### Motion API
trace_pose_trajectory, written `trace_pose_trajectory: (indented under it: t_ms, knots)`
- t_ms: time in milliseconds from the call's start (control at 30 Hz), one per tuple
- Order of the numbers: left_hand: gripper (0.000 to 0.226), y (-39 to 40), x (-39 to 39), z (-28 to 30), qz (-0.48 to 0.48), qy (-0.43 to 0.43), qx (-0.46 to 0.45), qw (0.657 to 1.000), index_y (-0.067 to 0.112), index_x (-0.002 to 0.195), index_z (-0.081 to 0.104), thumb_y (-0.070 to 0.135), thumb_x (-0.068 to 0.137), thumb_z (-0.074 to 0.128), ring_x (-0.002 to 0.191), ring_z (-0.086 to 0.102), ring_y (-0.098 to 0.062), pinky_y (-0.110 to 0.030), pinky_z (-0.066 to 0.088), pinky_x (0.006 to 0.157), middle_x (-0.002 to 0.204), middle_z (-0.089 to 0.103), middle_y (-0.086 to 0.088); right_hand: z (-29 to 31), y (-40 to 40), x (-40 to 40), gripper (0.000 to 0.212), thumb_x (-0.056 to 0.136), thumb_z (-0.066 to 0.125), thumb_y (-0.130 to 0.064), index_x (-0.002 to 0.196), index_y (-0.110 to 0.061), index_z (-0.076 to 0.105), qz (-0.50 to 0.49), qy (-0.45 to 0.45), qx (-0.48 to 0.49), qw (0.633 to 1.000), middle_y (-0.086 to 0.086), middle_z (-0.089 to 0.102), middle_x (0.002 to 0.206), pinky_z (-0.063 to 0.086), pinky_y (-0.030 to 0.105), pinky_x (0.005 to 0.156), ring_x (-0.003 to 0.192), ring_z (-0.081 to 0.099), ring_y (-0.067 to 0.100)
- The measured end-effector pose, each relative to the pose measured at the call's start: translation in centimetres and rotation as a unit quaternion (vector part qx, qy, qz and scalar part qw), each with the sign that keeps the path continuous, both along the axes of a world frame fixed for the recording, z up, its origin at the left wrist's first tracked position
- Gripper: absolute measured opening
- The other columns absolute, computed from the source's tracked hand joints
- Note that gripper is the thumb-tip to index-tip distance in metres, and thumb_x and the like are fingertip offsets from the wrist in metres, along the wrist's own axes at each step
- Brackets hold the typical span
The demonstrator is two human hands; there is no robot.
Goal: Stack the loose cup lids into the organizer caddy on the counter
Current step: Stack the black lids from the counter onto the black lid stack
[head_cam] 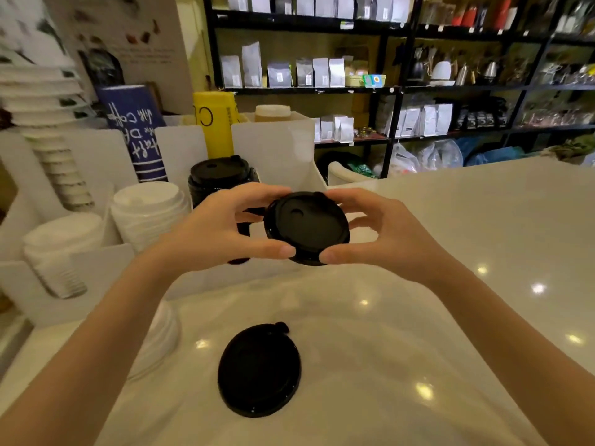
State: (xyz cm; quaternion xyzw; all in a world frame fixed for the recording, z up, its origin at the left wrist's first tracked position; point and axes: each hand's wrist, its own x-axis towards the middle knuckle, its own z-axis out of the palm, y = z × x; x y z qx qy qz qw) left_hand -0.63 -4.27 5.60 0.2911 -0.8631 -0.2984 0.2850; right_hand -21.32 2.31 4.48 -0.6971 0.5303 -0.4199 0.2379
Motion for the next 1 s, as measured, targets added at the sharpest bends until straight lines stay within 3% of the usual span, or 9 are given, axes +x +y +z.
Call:
trace_pose_trajectory:
  t_ms: [167, 267, 367, 533, 700, 900, 1000]
  knots:
    - [0.059, -1.1, 2.2, 1.2, 0.071, 0.070, -0.069, 0.993, 0.035, 0.114, 0.054, 0.047, 0.057, 0.068, 0.108, 0.055, -0.003, -0.015, 0.045, 0.092, 0.114, 0.059, 0.012, 1.5, -4.0, 1.7, 0.073, 0.058, 0.080, -0.030, 0.125, -0.025, 0.050, 0.029, -0.005, -0.042, 0.999, -0.005, 0.059, 0.120, 0.050, 0.030, 0.091, 0.110, 0.054, 0.010]
    - [0.056, -2.3, 2.9, 1.5, 0.138, 0.110, -0.102, 0.979, 0.030, 0.114, 0.055, 0.042, 0.062, 0.070, 0.104, 0.056, -0.003, -0.019, 0.049, 0.089, 0.109, 0.059, 0.016, 2.4, -6.5, 2.8, 0.075, 0.058, 0.079, -0.037, 0.126, -0.025, 0.049, 0.027, -0.018, -0.067, 0.997, -0.007, 0.060, 0.120, 0.050, 0.027, 0.089, 0.110, 0.054, 0.007]
    - [0.049, -3.4, 3.5, 1.7, 0.200, 0.145, -0.137, 0.959, 0.025, 0.114, 0.056, 0.038, 0.069, 0.069, 0.106, 0.055, -0.005, -0.018, 0.049, 0.085, 0.109, 0.058, 0.013, 2.9, -8.7, 4.5, 0.076, 0.058, 0.077, -0.041, 0.126, -0.026, 0.047, 0.025, -0.020, -0.094, 0.995, -0.011, 0.057, 0.118, 0.047, 0.012, 0.080, 0.108, 0.052, 0.005]
    - [0.052, -4.8, 4.0, 1.1, 0.253, 0.110, -0.150, 0.949, 0.026, 0.124, 0.048, 0.029, 0.075, 0.064, 0.114, 0.047, -0.002, -0.012, 0.040, 0.087, 0.124, 0.052, 0.014, 2.2, -11.7, 6.6, 0.077, 0.063, 0.077, -0.038, 0.130, -0.023, 0.043, 0.018, -0.057, -0.097, 0.993, -0.008, 0.054, 0.122, 0.040, 0.011, 0.079, 0.106, 0.051, 0.006]
    - [0.058, -5.9, 4.5, 0.8, 0.273, 0.082, -0.150, 0.947, 0.029, 0.127, 0.043, 0.032, 0.073, 0.066, 0.110, 0.041, 0.006, -0.003, 0.033, 0.086, 0.115, 0.046, 0.025, 1.5, -13.5, 7.8, 0.071, 0.066, 0.074, -0.038, 0.129, -0.023, 0.045, 0.028, -0.082, -0.086, 0.992, -0.007, 0.055, 0.123, 0.035, 0.006, 0.076, 0.106, 0.048, 0.005]
    - [0.058, -6.6, 4.7, 0.4, 0.290, 0.037, -0.151, 0.944, 0.025, 0.126, 0.046, 0.035, 0.072, 0.067, 0.110, 0.044, 0.000, -0.014, 0.035, 0.088, 0.114, 0.050, 0.018, 0.6, -14.4, 7.7, 0.071, 0.067, 0.073, -0.038, 0.130, -0.024, 0.044, 0.036, -0.081, -0.075, 0.993, -0.006, 0.054, 0.130, 0.033, 0.006, 0.081, 0.116, 0.047, 0.008]
    - [0.056, -6.7, 5.0, 0.4, 0.285, 0.018, -0.146, 0.947, 0.028, 0.122, 0.050, 0.043, 0.071, 0.066, 0.104, 0.049, -0.001, -0.017, 0.038, 0.086, 0.110, 0.056, 0.015, 0.8, -14.2, 7.8, 0.066, 0.069, 0.071, -0.037, 0.128, -0.025, 0.045, 0.045, -0.066, -0.075, 0.994, -0.017, 0.053, 0.116, 0.033, -0.001, 0.075, 0.107, 0.046, -0.001]
